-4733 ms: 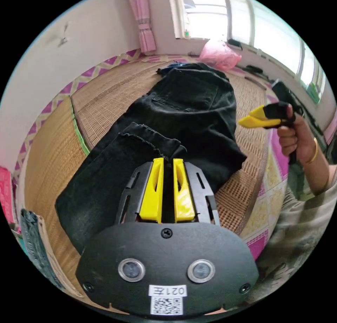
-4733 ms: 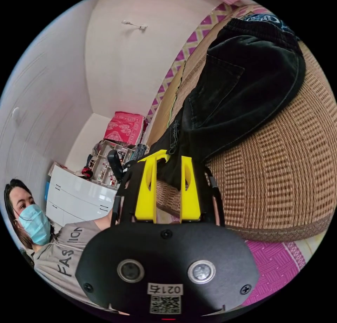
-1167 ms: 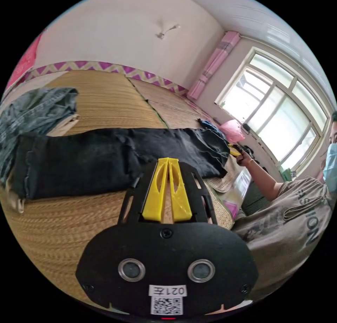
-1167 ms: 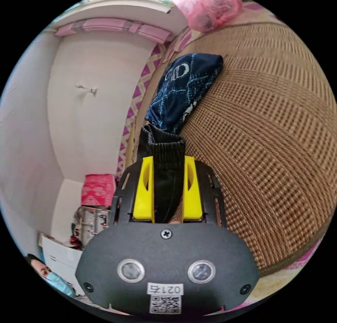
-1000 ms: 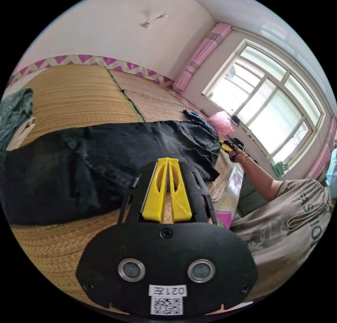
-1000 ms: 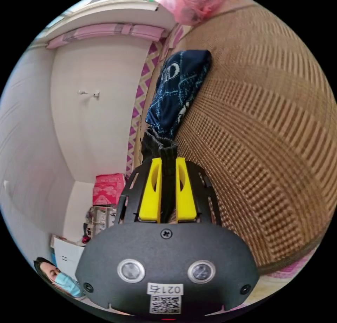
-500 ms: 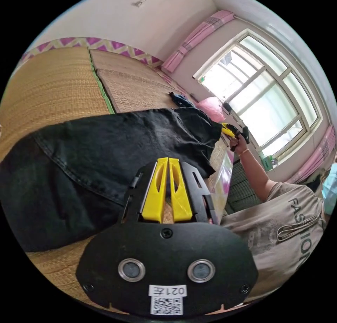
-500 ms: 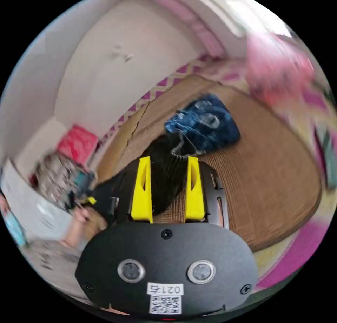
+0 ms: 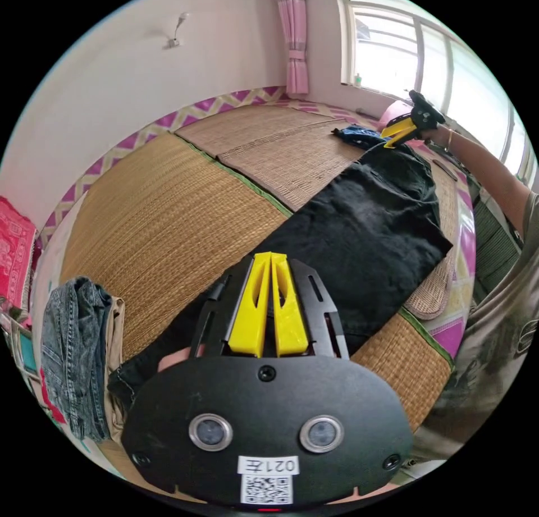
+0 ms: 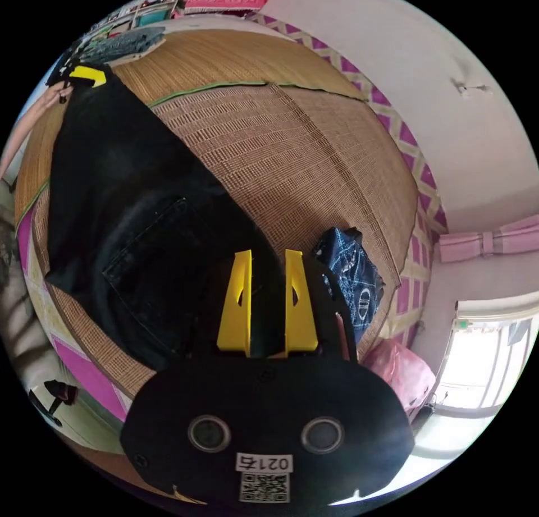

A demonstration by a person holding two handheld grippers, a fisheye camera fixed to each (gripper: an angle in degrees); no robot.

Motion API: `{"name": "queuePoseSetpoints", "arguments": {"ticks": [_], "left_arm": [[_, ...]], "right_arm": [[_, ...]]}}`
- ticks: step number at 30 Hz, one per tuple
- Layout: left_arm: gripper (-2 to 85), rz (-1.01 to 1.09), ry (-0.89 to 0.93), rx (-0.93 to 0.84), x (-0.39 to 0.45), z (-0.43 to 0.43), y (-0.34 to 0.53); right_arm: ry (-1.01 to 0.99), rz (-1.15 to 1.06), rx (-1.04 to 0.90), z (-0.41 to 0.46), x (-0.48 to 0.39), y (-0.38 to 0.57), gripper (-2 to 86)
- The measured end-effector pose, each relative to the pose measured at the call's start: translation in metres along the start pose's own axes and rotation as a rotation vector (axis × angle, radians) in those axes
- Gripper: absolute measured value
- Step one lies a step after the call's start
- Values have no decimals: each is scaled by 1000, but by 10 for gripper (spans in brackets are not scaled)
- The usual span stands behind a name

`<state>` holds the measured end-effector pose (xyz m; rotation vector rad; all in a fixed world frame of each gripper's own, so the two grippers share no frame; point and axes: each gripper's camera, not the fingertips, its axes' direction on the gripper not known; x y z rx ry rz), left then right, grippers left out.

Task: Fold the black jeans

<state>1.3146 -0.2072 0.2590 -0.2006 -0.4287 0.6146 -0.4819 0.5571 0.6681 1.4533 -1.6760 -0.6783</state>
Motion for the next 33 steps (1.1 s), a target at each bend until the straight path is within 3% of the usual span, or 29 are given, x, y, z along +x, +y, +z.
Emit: {"name": "queuePoseSetpoints", "arguments": {"ticks": [7, 17, 28, 33], "left_arm": [[-10, -41, 109, -33, -42, 15, -24], [-6, -12, 168, -88, -93, 38, -29], [76, 76, 222, -175, -162, 48, -16], [49, 52, 327, -203, -195, 55, -7]], "right_arm": [[-136, -117, -152, 62, 61, -51, 34], [-141, -96, 120, -23, 102, 21, -7], [-157, -90, 125, -58, 131, 88, -8], [-138, -90, 115, -47, 134, 114, -8]]}}
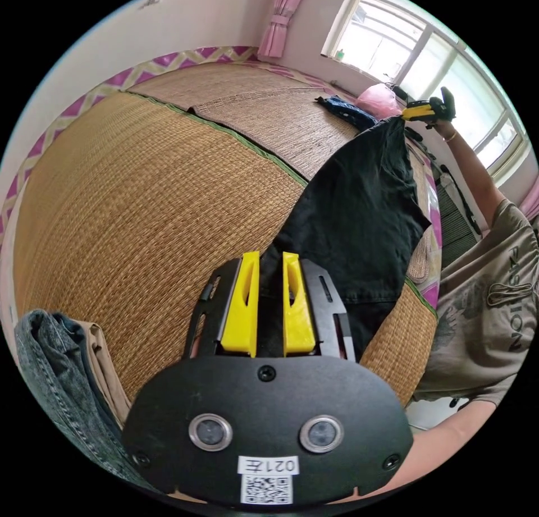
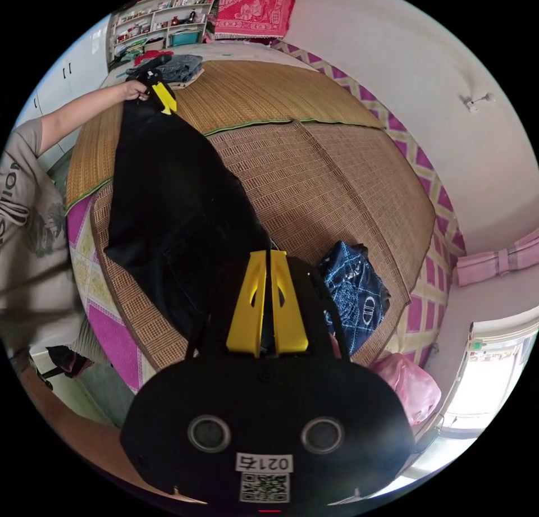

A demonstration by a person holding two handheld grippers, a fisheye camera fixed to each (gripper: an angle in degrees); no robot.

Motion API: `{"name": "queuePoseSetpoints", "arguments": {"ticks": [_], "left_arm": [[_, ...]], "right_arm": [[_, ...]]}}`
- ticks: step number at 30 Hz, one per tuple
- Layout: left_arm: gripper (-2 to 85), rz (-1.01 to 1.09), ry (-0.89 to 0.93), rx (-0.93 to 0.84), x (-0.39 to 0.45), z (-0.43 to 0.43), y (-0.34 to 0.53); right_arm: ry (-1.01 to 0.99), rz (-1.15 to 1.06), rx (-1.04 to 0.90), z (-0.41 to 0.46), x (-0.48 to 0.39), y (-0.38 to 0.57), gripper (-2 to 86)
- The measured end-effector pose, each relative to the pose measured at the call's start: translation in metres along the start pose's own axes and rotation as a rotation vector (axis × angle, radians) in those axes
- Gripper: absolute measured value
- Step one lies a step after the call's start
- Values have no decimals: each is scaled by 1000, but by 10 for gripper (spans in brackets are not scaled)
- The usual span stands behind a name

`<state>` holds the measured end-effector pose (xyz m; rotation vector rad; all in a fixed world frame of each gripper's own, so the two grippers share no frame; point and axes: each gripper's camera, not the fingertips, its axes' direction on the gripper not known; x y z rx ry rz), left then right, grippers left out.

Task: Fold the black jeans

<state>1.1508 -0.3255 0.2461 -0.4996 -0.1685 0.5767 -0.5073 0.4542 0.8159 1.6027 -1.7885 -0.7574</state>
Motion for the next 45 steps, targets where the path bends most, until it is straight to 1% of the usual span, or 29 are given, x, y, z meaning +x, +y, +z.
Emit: {"name": "queuePoseSetpoints", "arguments": {"ticks": [1, 3, 7, 11, 13, 15, 18, 20, 22, 23, 25, 26, 28, 29, 31, 33, 34, 35, 38, 39, 41, 43, 45], "left_arm": [[21, -3, 8, 9, -5, -3, 6], [0, -6, 34, 31, -14, -9, 16], [-9, -26, 148, 128, -35, -36, 51], [-10, 8, 155, 232, -27, -75, 88], [-10, 73, 133, 322, 4, -111, 124], [-10, 142, 86, 361, 42, -137, 156], [-10, 228, 6, 385, 119, -169, 221], [-10, 239, -19, 403, 161, -179, 262], [-10, 206, -21, 418, 208, -179, 317], [-10, 190, -22, 418, 217, -177, 330], [-10, 89, -27, 457, 238, -170, 386], [-10, 60, -19, 466, 240, -167, 400], [-10, -86, 36, 507, 231, -146, 455], [-10, -128, 48, 509, 226, -138, 468], [-10, -281, 112, 516, 200, -100, 515], [-9, -343, 161, 528, 186, -80, 539], [-9, -358, 157, 530, 183, -76, 547], [-9, -360, 150, 525, 182, -76, 549], [-9, -306, 113, 503, 189, -91, 539], [-9, -279, 79, 497, 194, -100, 531], [-9, -259, 31, 474, 197, -110, 517], [-7, -230, -14, 429, 197, -113, 493], [-3, -205, -40, 402, 197, -109, 472]], "right_arm": [[0, 8, 3, 1, 2, 8, -8], [-2, 15, 3, 4, 5, 21, -8], [7, 26, 1, 8, 10, 49, -8], [16, 34, 9, 3, 11, 82, -8], [20, 41, 29, -6, 9, 103, -8], [23, 54, 70, -22, 2, 133, -8], [5, 96, 192, -59, -22, 207, -8], [-43, 116, 290, -85, -55, 279, -8], [-81, 123, 333, -95, -88, 330, -8], [-100, 125, 341, -96, -113, 361, -8], [-128, 135, 330, -91, -148, 402, -8], [-154, 150, 318, -82, -169, 427, -7], [-215, 189, 295, -58, -193, 462, -5], [-264, 230, 267, -35, -205, 483, -3], [-316, 303, 202, 8, -220, 506, 1], [-346, 380, 140, 48, -233, 524, 3], [-341, 423, 147, 60, -241, 533, 4], [-316, 461, 198, 54, -245, 541, 4], [-298, 465, 244, 20, -254, 549, 0], [-304, 450, 232, 15, -256, 549, -2], [-376, 357, 96, 7, -266, 546, -7], [-359, 343, -17, 8, -271, 546, -6], [-298, 394, 63, -16, -267, 552, -2]]}}
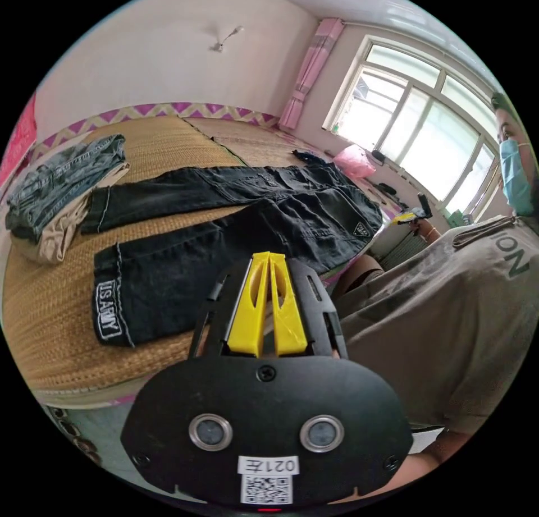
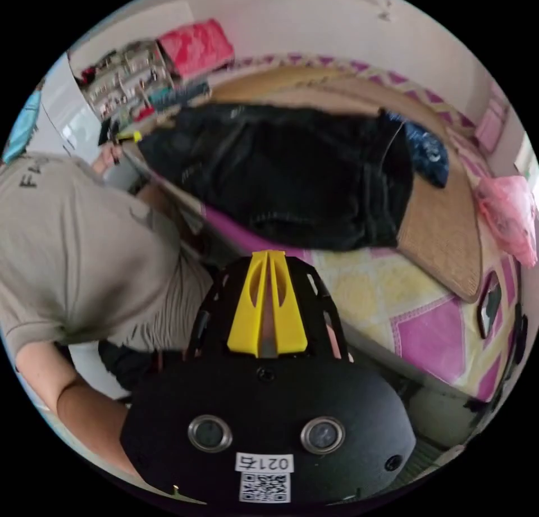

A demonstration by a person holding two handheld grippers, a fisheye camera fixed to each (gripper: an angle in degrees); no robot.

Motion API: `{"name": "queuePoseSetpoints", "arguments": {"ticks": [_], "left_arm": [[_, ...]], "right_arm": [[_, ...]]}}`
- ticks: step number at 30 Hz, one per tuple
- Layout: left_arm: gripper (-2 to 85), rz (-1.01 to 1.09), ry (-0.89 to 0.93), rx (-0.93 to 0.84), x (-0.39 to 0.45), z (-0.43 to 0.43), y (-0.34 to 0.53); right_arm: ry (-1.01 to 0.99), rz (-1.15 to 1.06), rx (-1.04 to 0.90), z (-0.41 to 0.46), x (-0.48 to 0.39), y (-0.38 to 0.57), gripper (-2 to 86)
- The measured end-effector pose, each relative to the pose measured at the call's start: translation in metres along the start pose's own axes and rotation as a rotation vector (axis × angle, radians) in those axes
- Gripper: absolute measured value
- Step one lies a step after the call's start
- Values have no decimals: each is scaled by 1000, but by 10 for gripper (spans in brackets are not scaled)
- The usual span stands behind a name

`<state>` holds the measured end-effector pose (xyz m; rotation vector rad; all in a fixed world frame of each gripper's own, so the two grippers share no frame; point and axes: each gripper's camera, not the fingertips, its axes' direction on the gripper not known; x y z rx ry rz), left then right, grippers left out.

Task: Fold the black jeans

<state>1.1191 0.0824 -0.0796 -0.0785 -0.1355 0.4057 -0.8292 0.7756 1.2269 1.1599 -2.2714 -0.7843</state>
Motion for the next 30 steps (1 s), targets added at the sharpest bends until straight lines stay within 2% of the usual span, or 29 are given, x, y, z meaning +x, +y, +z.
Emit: {"name": "queuePoseSetpoints", "arguments": {"ticks": [2, 4, 5, 6, 7, 10, 12, 15, 18, 22, 26, 30], "left_arm": [[8, 27, -35, -28, 5, 17, -18], [39, 92, 20, -99, 15, 55, -36], [40, 98, 47, -140, 16, 68, -40], [28, 94, 90, -265, 17, 100, -43], [4, 61, 102, -194, 14, 98, -42], [-6, 4, 128, -212, 8, 103, -32], [-8, -49, 181, -223, 3, 102, -23], [-9, -132, 273, -212, 0, 99, -9], [-9, -118, 232, -173, 14, 86, -15], [-4, -33, 257, 35, 27, 56, -77], [29, 81, 148, -33, 29, 102, -164], [66, 108, 57, -163, -6, 197, -247]], "right_arm": [[11, 48, 286, -50, 0, -2, 13], [78, 35, 352, -62, -8, -19, 57], [127, 15, 310, -55, -13, -38, 74], [143, 4, 279, -48, -15, -48, 82], [153, -10, 212, -31, -15, -67, 83], [104, 14, 58, 11, -3, -95, 58], [114, 25, 84, 5, -6, -89, 28], [70, 37, 9, -15, -15, -88, 1], [104, 33, -27, -45, -36, -113, -4], [214, -70, 60, -89, -77, -198, -6], [257, -196, 156, -106, -86, -322, 22], [182, -214, 131, -100, -54, -439, 58]]}}
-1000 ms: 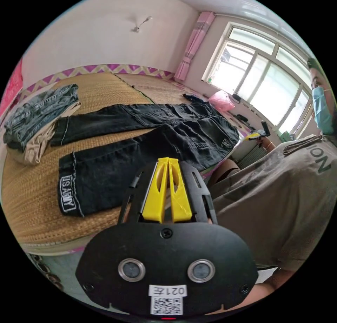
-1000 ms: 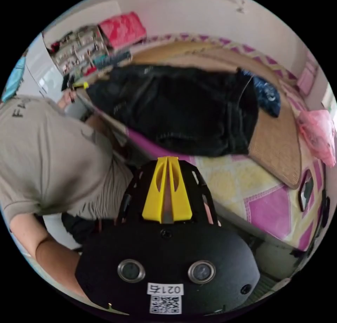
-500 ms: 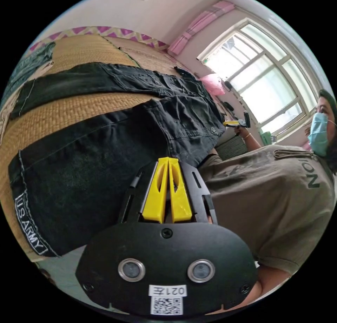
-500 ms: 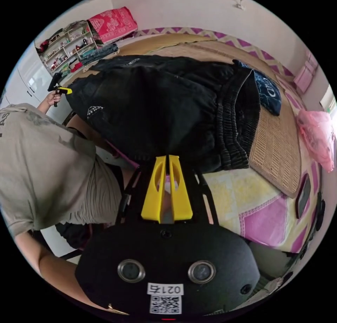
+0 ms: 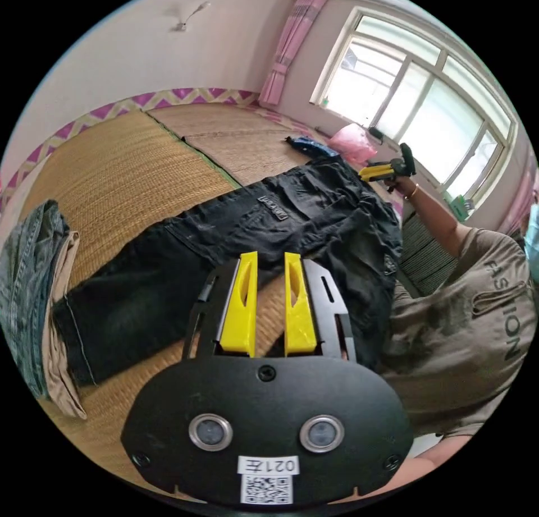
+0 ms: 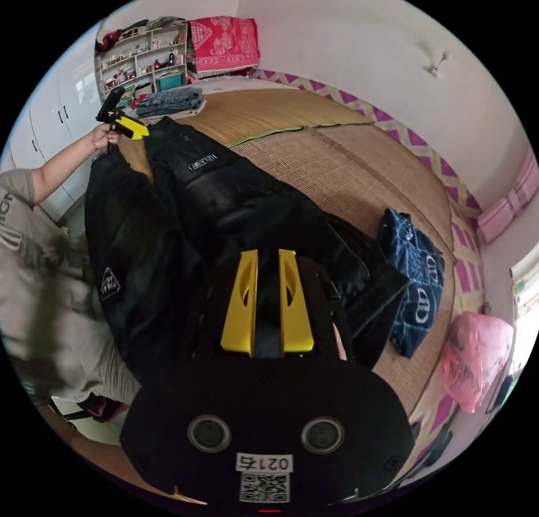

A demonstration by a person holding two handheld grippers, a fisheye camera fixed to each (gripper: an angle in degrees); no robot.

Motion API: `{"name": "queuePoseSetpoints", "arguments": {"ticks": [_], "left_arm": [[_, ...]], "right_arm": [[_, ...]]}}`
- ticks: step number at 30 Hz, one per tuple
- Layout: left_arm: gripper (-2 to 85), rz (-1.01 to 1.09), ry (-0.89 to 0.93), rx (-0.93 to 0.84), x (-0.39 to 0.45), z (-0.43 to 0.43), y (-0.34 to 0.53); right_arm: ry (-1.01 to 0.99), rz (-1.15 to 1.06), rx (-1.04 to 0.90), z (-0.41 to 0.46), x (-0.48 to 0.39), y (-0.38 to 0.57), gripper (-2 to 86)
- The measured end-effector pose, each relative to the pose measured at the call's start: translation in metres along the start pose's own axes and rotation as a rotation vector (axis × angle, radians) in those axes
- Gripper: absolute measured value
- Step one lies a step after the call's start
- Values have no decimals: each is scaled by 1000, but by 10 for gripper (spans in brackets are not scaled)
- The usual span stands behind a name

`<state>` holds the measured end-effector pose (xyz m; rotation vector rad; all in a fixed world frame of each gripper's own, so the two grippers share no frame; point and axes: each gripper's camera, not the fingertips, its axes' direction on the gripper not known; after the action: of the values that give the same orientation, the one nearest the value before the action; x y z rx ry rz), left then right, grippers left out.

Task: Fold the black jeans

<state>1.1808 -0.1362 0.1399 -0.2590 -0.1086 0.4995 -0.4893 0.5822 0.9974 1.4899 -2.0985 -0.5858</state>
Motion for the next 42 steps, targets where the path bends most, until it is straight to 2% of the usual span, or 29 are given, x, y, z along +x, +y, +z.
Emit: {"name": "queuePoseSetpoints", "arguments": {"ticks": [4, 6, 7, 8, 10, 15, 19, 22, 25, 27, 28, 30, 35, 38, 42], "left_arm": [[19, -42, -158, -143, -48, 79, -43], [0, -85, -109, -70, -69, 79, -44], [-4, -142, -6, -76, -90, 82, -47], [-6, -172, 39, -68, -99, 83, -47], [-8, -251, 122, -40, -123, 89, -52], [-9, -262, 45, -14, -128, 102, -90], [-9, -283, 54, 3, -126, 109, -101], [-9, -285, 7, 12, -116, 97, -88], [-10, -311, -40, 41, -111, 78, -65], [-9, -355, -54, 29, -116, 74, -57], [-9, -381, -33, 29, -120, 74, -57], [-9, -400, -50, 37, -119, 75, -62], [-9, -448, -162, 28, -95, 76, -80], [-9, -396, -251, 119, -54, 45, -69], [-9, -270, -183, 136, 14, -3, -30]], "right_arm": [[-8, -5, -189, 72, 41, -102, 21], [17, -1, -298, 108, 51, -128, 1], [30, -8, -358, 126, 56, -142, -4], [56, 27, -277, 118, 66, -156, -7], [17, 64, -287, 125, 82, -179, -8], [93, 170, -259, 138, 105, -245, -9], [161, 177, -279, 139, 93, -283, -10], [168, 161, -275, 114, 74, -285, -10], [162, 104, -150, 61, 26, -272, -10], [106, 61, -181, 56, -3, -263, -10], [107, 42, -279, 72, -18, -257, -9], [165, 59, -239, 72, -37, -245, -9], [118, 150, -310, 46, -71, -221, -8], [113, 172, -224, -5, -107, -186, -8], [48, 149, -106, -64, -166, -128, -8]]}}
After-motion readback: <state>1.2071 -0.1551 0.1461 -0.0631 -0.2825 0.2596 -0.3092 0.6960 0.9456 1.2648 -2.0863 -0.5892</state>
